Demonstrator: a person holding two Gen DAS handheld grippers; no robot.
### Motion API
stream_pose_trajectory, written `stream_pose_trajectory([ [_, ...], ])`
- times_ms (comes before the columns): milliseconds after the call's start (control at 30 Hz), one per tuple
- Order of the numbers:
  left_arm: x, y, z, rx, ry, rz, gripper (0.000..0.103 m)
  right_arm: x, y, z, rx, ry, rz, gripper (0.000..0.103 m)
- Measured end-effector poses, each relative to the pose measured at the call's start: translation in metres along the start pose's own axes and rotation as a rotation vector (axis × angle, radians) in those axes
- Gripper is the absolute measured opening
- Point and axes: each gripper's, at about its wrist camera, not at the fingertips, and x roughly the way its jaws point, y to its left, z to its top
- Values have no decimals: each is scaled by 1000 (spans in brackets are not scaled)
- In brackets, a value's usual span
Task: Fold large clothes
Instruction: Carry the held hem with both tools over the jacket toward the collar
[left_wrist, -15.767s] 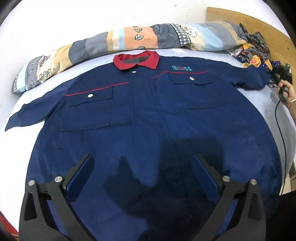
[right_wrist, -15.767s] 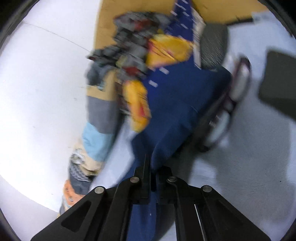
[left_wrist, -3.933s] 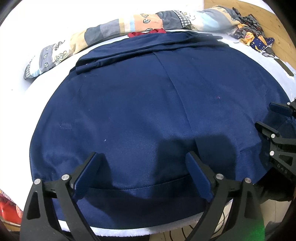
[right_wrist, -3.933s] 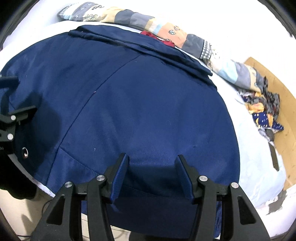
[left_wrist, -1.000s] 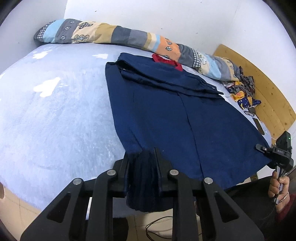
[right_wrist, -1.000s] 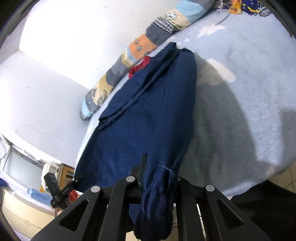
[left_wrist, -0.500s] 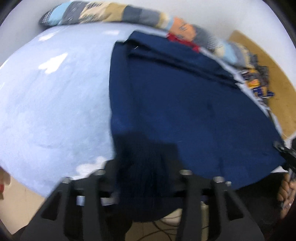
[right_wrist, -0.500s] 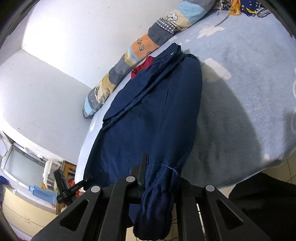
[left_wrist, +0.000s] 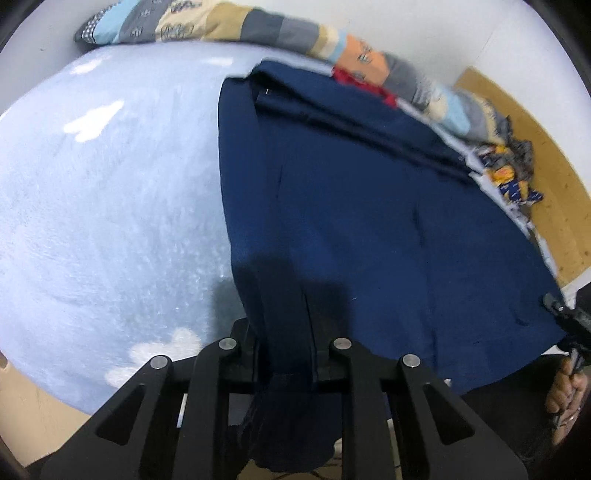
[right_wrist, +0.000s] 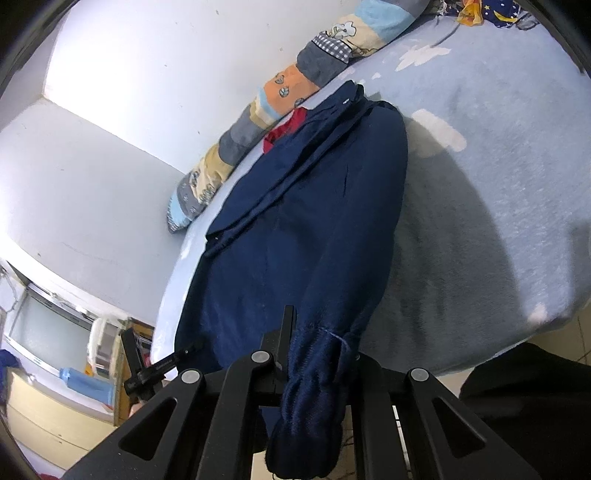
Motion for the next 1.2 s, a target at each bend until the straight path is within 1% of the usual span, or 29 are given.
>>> stream_pose_trajectory([
  [133,-17,-2,-6,-9,-27,-45,15,-8,1,-1,5,-17,35,9],
  [233,-28,-3,-17,-7,-36,-52,15,-16,7,-2,-7,-22,53,9],
  [300,-34,-2,-18,-19,-48,-61,15,-21,7,-5,-3,-21,65,9],
  [400,-45,-2,-17,-24,-74,-82,15,-30,7,-7,6,-24,88,9],
  [500,-51,1,-10,-41,-92,-104,15,-36,9,-2,13,-27,111,9],
  [567,-55,4,-5,-46,-108,-105,15,-39,11,3,11,-30,120,9],
  [733,-63,2,14,-72,-142,-131,15,-42,17,20,22,-45,163,9],
  [867,-73,0,36,-93,-181,-149,15,-49,28,39,16,-73,186,9],
  [1033,-82,-6,73,-111,-236,-157,15,-52,40,73,31,-108,226,9],
  [1200,-83,-12,115,-110,-278,-152,16,-48,54,108,32,-133,240,9],
])
